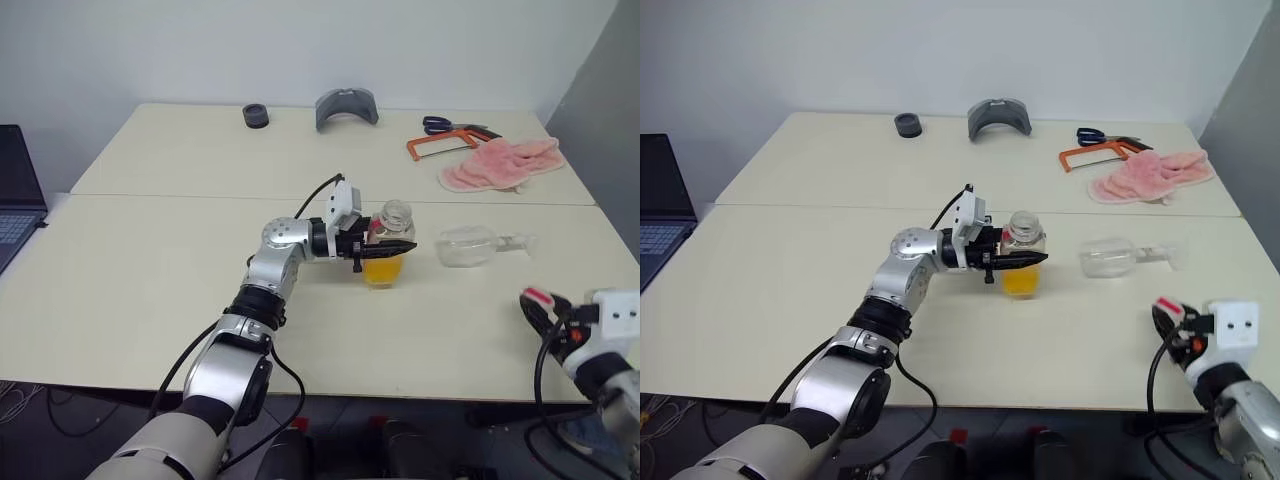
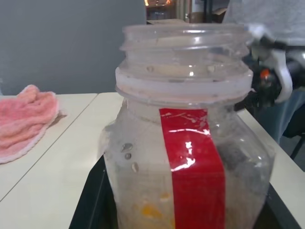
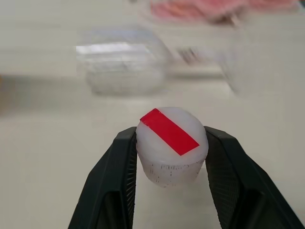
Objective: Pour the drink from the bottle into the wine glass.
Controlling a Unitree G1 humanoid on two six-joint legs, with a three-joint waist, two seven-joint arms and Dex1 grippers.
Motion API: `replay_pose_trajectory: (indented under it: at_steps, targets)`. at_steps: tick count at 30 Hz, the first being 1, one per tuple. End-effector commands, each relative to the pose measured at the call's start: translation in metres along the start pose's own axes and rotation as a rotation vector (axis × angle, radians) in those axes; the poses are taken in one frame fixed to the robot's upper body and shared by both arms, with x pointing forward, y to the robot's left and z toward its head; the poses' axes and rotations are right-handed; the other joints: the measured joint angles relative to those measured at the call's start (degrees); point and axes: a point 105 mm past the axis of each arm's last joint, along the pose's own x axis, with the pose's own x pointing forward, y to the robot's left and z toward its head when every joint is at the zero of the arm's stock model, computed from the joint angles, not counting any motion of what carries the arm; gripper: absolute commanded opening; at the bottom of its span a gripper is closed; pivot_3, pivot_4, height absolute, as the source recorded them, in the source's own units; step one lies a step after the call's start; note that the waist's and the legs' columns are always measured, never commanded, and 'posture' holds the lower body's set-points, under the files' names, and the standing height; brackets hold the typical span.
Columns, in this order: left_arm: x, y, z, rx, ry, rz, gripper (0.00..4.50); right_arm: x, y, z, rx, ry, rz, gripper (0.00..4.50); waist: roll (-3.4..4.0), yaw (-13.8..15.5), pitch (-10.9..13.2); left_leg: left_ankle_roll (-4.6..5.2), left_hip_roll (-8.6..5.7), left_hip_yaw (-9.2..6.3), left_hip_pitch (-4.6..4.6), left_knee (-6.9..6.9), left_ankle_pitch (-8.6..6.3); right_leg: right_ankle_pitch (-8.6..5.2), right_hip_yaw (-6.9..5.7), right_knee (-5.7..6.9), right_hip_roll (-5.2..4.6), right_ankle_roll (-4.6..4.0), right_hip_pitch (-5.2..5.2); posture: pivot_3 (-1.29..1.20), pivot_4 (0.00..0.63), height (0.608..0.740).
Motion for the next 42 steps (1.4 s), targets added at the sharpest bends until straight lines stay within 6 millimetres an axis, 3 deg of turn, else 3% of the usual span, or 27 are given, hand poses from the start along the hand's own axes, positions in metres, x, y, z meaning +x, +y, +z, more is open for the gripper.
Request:
replay_pose_trajectory:
  at_steps: [1,8,9,14,21,24,28,34,42]
  targets:
    - [-0.001,0.007,0.019,0.051,-0.042,0.023,1.62,0.004,0.004,0.001,-0.009,-0.033,0.003,2.07,0.01,-0.2,0.0,0.0,0.04,-0.01,0.02,0.0,0.01,0.0,0.0,0.02,0.07,0.0,0.0,0.0,0.15,0.74]
    - [-0.013,0.022,0.022,0.049,-0.048,0.132,1.62,0.008,0.002,0.006,-0.068,-0.033,0.041,4.37,0.03,0.0,0.0,0.0,0.03,-0.09,0.0,0.01,0.05,0.0,-0.03,0.05,0.08,0.0,0.0,0.0,0.15,0.74]
    - [-0.016,0.026,0.022,0.049,-0.051,0.163,1.62,0.008,0.002,0.008,-0.097,-0.032,0.054,4.5,0.03,0.1,0.0,0.0,0.03,-0.1,-0.02,0.01,0.05,0.0,-0.04,0.03,0.06,0.0,0.0,0.0,0.15,0.74]
    - [-0.037,0.049,0.026,0.062,-0.054,0.348,1.62,0.009,0.009,0.03,-0.208,-0.065,0.146,4.5,0.02,0.2,0.0,0.01,0.0,-0.09,-0.03,0.02,0.05,0.0,-0.05,0.02,-0.01,0.0,0.01,0.0,0.15,0.74]
    - [-0.087,0.093,0.021,0.101,0.01,0.75,1.61,0.017,0.098,0.078,-0.275,-0.201,0.534,4.5,-0.01,0.0,0.0,0.0,0.03,-0.16,-0.02,0.03,0.05,0.0,-0.1,0.03,0.08,0.0,0.01,0.0,0.15,0.74]
    - [-0.113,0.105,0.016,0.095,0.033,0.904,1.61,0.038,0.138,0.098,-0.298,-0.259,0.628,4.5,-0.07,-0.1,0.0,0.0,0.02,-0.2,-0.07,0.05,0.06,0.0,-0.13,0.02,0.05,0.0,-0.01,0.0,0.15,0.74]
    - [-0.141,0.114,0.016,0.093,0.024,1.07,1.61,0.063,0.175,0.12,-0.32,-0.309,0.666,4.5,-0.13,-0.2,0.1,-0.04,0.04,-0.34,-0.12,0.06,0.08,0.01,-0.24,0.04,-0.07,-0.01,-0.08,0.0,0.15,0.74]
    - [-0.168,0.12,0.009,0.069,0.039,1.23,1.61,0.082,0.208,0.134,-0.343,-0.334,0.715,4.5,-0.17,0.6,0.0,-0.26,-0.1,-0.42,-0.33,0.05,0.2,0.02,-0.3,-0.08,-0.44,-0.01,-0.16,0.0,0.15,0.74]
    - [-0.177,0.119,0.003,0.076,0.048,1.289,1.61,0.083,0.227,0.136,-0.376,-0.345,0.777,4.5,-0.17,0.4,0.0,-0.26,-0.13,-0.49,-0.36,0.03,0.2,0.02,-0.36,-0.05,-0.47,-0.01,-0.2,0.0,0.15,0.74]
